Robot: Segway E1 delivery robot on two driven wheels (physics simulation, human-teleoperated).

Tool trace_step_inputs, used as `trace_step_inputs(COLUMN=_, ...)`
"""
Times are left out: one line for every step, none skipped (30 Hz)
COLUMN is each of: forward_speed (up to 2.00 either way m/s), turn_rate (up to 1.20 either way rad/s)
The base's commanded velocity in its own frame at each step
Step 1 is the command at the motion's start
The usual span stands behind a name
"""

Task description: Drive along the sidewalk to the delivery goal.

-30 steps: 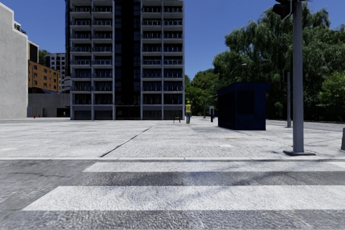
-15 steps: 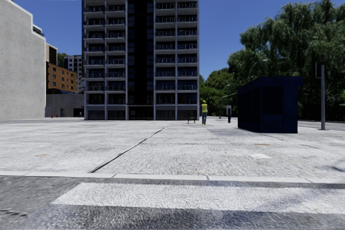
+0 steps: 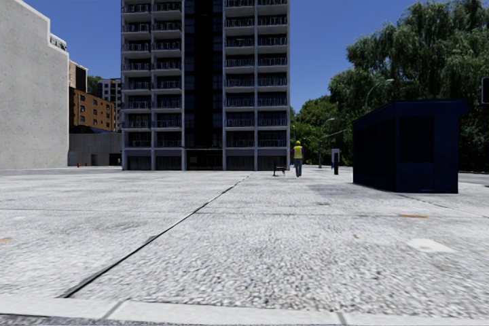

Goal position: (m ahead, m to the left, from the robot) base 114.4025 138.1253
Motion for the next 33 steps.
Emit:
trace_step_inputs(forward_speed=2.0, turn_rate=0.0)
trace_step_inputs(forward_speed=2.0, turn_rate=0.0)
trace_step_inputs(forward_speed=2.0, turn_rate=0.0)
trace_step_inputs(forward_speed=2.0, turn_rate=0.0)
trace_step_inputs(forward_speed=2.0, turn_rate=0.0)
trace_step_inputs(forward_speed=2.0, turn_rate=0.0)
trace_step_inputs(forward_speed=2.0, turn_rate=0.0)
trace_step_inputs(forward_speed=2.0, turn_rate=0.0)
trace_step_inputs(forward_speed=2.0, turn_rate=0.0)
trace_step_inputs(forward_speed=1.94, turn_rate=0.0)
trace_step_inputs(forward_speed=1.74, turn_rate=0.0)
trace_step_inputs(forward_speed=1.62, turn_rate=0.0)
trace_step_inputs(forward_speed=1.62, turn_rate=0.0)
trace_step_inputs(forward_speed=1.55, turn_rate=0.0)
trace_step_inputs(forward_speed=1.51, turn_rate=0.0)
trace_step_inputs(forward_speed=1.42, turn_rate=0.0)
trace_step_inputs(forward_speed=1.38, turn_rate=0.0)
trace_step_inputs(forward_speed=1.38, turn_rate=0.0)
trace_step_inputs(forward_speed=1.36, turn_rate=0.0)
trace_step_inputs(forward_speed=1.36, turn_rate=0.0)
trace_step_inputs(forward_speed=1.36, turn_rate=0.0)
trace_step_inputs(forward_speed=1.35, turn_rate=0.0)
trace_step_inputs(forward_speed=1.35, turn_rate=0.0)
trace_step_inputs(forward_speed=1.35, turn_rate=0.0)
trace_step_inputs(forward_speed=1.35, turn_rate=0.0)
trace_step_inputs(forward_speed=1.35, turn_rate=0.0)
trace_step_inputs(forward_speed=1.35, turn_rate=0.0)
trace_step_inputs(forward_speed=1.35, turn_rate=0.0)
trace_step_inputs(forward_speed=1.35, turn_rate=0.0)
trace_step_inputs(forward_speed=1.36, turn_rate=0.0)
trace_step_inputs(forward_speed=1.38, turn_rate=0.0)
trace_step_inputs(forward_speed=1.38, turn_rate=0.0)
trace_step_inputs(forward_speed=1.4, turn_rate=0.0)
